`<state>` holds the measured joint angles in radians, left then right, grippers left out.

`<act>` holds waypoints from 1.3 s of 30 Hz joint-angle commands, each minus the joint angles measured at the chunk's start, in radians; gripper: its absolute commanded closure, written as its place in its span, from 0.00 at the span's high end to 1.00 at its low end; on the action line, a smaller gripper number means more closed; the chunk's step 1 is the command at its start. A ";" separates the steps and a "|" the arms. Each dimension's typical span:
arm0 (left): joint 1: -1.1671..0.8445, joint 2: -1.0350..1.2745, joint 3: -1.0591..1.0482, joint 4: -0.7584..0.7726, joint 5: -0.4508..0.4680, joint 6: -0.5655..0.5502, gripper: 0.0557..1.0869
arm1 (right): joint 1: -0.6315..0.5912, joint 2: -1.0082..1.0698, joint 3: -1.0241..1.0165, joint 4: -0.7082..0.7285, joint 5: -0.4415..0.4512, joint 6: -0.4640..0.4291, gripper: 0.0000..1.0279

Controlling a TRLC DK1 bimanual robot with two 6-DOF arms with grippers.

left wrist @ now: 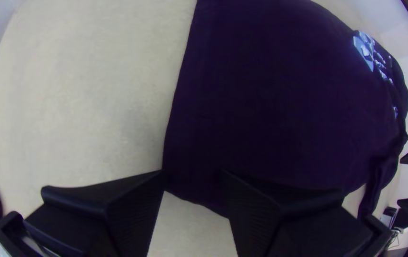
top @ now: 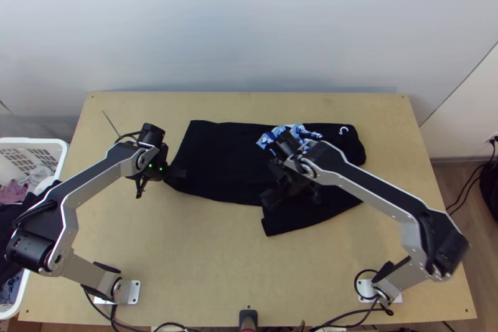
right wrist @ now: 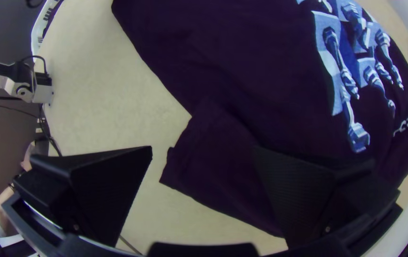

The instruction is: Fold the t-shirt

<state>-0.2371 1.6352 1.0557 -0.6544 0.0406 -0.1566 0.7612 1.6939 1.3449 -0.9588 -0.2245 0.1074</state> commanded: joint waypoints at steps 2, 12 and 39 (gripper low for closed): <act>-0.010 0.045 0.010 0.025 -0.005 -0.018 0.57 | 0.035 0.124 0.036 0.080 0.001 -0.003 0.96; -0.008 0.054 0.013 0.070 -0.007 -0.011 0.11 | 0.041 0.125 0.036 0.120 0.037 0.008 0.93; -0.022 -0.037 0.153 -0.067 0.002 -0.027 0.04 | 0.029 0.082 -0.026 0.186 0.178 -0.028 0.03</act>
<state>-0.2626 1.6325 1.1622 -0.6739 0.0368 -0.1738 0.8150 1.8191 1.3075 -0.7849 -0.0956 0.0883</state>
